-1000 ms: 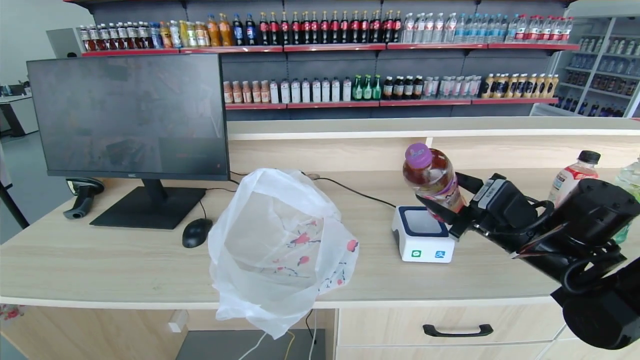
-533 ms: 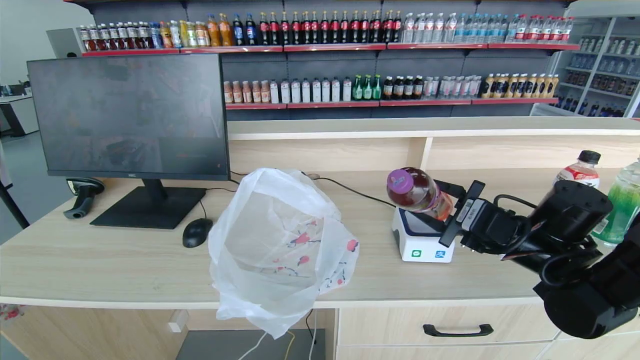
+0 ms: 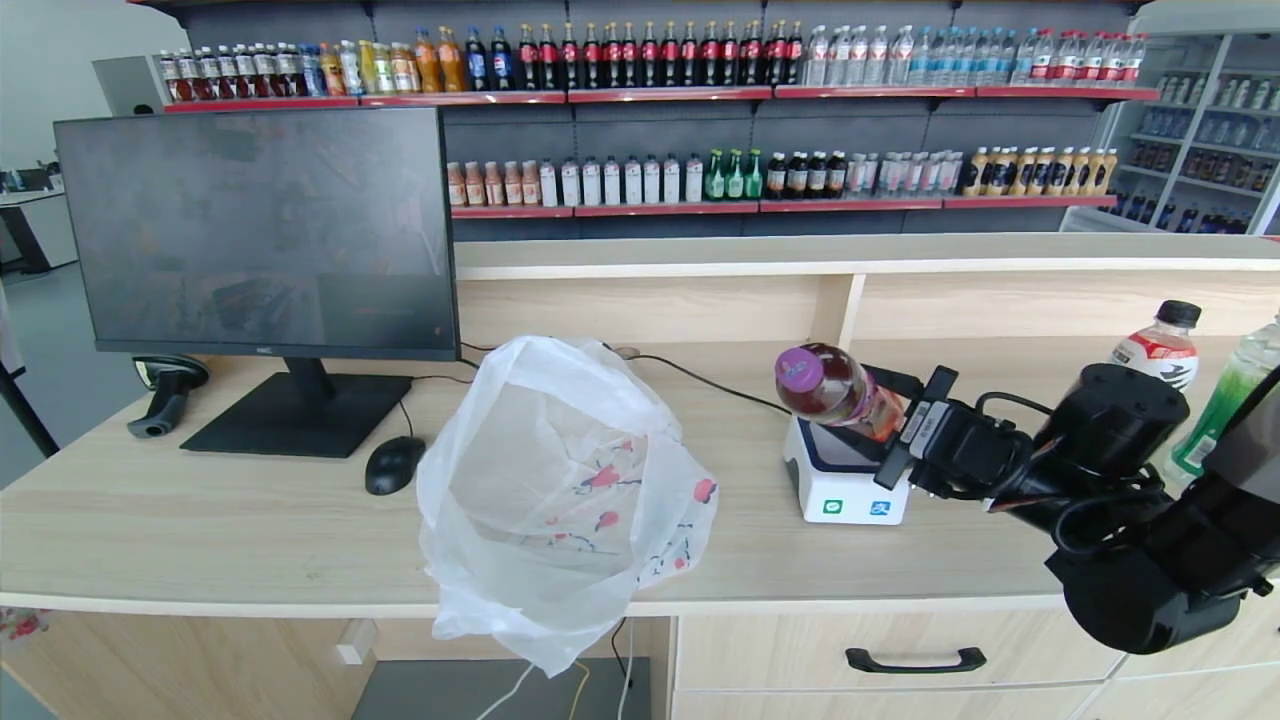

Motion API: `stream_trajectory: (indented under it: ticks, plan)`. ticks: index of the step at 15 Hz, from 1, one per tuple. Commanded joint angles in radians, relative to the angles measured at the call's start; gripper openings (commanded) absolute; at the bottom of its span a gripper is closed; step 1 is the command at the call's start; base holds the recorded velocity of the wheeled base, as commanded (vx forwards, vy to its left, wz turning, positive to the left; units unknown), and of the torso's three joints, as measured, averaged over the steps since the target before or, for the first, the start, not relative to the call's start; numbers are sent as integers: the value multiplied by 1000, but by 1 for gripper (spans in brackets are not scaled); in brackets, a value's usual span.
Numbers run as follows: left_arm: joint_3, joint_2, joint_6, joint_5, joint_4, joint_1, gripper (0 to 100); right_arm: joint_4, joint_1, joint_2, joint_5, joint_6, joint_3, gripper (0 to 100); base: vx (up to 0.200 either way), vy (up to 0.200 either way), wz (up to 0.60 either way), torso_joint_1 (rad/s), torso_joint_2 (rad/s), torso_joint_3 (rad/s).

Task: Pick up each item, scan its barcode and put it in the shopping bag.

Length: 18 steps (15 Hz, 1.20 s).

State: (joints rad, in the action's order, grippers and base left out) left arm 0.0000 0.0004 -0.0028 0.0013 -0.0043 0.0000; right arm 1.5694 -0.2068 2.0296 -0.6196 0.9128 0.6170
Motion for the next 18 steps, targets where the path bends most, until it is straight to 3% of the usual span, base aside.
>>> stream_trajectory:
  ticks: [1, 7, 18]
  plan:
    - [0, 0, 0, 0, 0, 0, 100, 1, 6, 12, -8, 5, 3, 0, 0, 0, 0, 0, 0, 0]
    - [0, 0, -3, 0, 0, 0, 100, 1, 63, -5, -34, 3, 4, 0, 0, 0, 0, 0, 0, 0]
    - [0, 0, -2, 0, 0, 0, 100, 1, 49, -37, -34, -8, -6, 0, 0, 0, 0, 0, 0, 0]
